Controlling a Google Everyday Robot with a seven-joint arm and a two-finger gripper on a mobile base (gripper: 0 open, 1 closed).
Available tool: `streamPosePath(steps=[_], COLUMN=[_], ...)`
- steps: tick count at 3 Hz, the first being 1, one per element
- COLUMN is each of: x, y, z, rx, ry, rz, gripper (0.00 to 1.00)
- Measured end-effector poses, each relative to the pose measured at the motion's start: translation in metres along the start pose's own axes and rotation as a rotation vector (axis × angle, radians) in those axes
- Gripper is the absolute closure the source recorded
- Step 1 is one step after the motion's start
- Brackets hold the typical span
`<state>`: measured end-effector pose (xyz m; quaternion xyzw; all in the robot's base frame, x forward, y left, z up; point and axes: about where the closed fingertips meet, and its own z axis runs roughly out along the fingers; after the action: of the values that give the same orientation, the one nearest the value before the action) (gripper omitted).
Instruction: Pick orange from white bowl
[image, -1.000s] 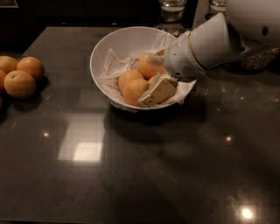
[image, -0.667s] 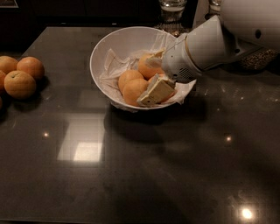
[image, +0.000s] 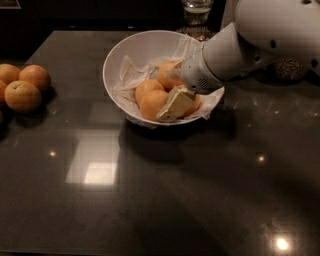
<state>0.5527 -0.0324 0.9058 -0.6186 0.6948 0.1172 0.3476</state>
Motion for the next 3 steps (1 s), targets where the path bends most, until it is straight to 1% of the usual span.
streamPosePath(steps=[1,3], x=[-0.001,-0.007], y=[0.0,-0.002], z=[-0.002,0.011], rx=[0.0,-0.021], ry=[0.0,0.003], rz=[0.0,-0.003], gripper=[0.34,0.37])
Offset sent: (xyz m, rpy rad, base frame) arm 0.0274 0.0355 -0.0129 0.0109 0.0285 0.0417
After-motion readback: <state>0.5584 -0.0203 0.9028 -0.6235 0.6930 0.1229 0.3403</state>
